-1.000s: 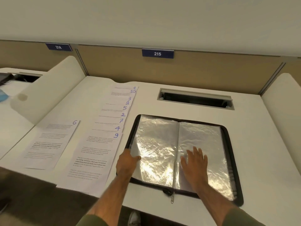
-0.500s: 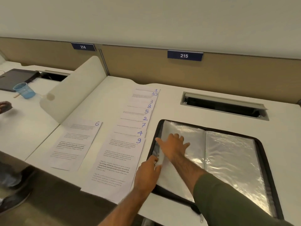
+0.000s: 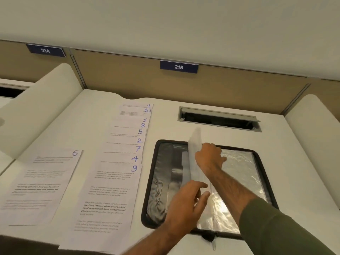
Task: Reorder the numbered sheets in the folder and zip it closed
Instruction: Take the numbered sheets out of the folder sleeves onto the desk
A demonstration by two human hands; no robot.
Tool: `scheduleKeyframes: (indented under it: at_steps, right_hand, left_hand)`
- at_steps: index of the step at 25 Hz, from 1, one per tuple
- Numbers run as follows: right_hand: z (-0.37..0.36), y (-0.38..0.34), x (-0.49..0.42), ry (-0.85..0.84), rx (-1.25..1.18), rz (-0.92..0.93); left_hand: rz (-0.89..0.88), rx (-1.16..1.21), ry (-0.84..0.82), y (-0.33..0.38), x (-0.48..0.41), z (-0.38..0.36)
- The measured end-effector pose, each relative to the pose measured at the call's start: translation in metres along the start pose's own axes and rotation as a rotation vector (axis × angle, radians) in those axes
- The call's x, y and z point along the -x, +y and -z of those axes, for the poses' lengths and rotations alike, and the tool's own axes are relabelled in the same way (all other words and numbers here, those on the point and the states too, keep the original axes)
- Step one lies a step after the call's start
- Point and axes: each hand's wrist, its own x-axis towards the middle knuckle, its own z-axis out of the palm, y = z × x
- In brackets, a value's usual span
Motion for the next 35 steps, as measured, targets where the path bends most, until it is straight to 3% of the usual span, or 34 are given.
scheduleKeyframes:
  at_steps: [5, 10, 15, 20, 26, 35]
  right_hand:
    - [0.032, 0.101, -0.016, 0.118, -0.208, -0.105]
    - [0.043, 0.183, -0.03, 0.144, -0.242, -0.145]
    - [0.022, 0.242, -0.043, 0.093, -0.179, -0.164]
    - [-0.006, 0.27, -0.037, 0.111, -0.163, -0.076]
    - [-0.044, 0.298, -0.015, -0.018, 0.005, 0.166]
    - [-0.056, 0.337, -0.028, -0.035, 0.054, 0.134]
  left_hand:
    - [-0.094, 0.041, 0.053, 0.001, -0.029, -0.046]
    - [0.079, -0.248, -0.139, -0.013, -0.065, -0.102]
    - [0.085, -0.563, -0.314, -0.024, -0.075, -0.149]
    - [0.146, -0.695, -0.244, -0.03, -0.064, -0.169]
    - [0.199, -0.767, -0.22, -0.023, -0.067, -0.182]
    - [0.162, -0.746, -0.255, -0.004, -0.082, -0.214]
